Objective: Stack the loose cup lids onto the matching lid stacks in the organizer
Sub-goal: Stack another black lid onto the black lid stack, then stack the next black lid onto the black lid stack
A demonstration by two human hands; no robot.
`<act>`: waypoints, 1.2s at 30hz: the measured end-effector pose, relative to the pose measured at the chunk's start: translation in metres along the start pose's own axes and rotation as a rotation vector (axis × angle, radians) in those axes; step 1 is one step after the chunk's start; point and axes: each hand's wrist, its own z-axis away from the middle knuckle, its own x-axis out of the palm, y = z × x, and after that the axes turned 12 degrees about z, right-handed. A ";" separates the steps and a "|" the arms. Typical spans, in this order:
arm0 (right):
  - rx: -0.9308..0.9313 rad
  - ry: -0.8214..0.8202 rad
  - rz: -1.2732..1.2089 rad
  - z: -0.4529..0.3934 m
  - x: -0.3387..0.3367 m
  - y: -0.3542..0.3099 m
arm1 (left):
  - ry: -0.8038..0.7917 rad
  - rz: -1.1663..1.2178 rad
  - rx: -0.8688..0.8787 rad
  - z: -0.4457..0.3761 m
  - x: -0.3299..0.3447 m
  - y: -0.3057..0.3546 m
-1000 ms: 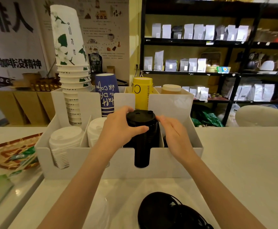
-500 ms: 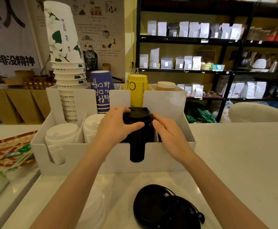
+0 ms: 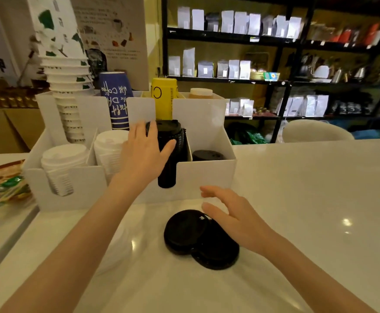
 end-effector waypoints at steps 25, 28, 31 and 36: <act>0.058 -0.032 -0.081 0.019 0.013 0.001 | -0.747 0.280 -0.030 0.098 -0.006 0.010; 0.075 -0.045 -0.168 0.013 0.008 -0.002 | -0.687 0.283 -0.004 0.086 -0.019 0.012; 0.086 -0.011 -0.203 0.000 -0.001 -0.004 | -0.622 0.323 -0.001 0.070 -0.028 0.012; 0.028 0.111 -0.268 -0.026 -0.018 -0.014 | -0.445 0.443 0.063 0.045 -0.043 0.018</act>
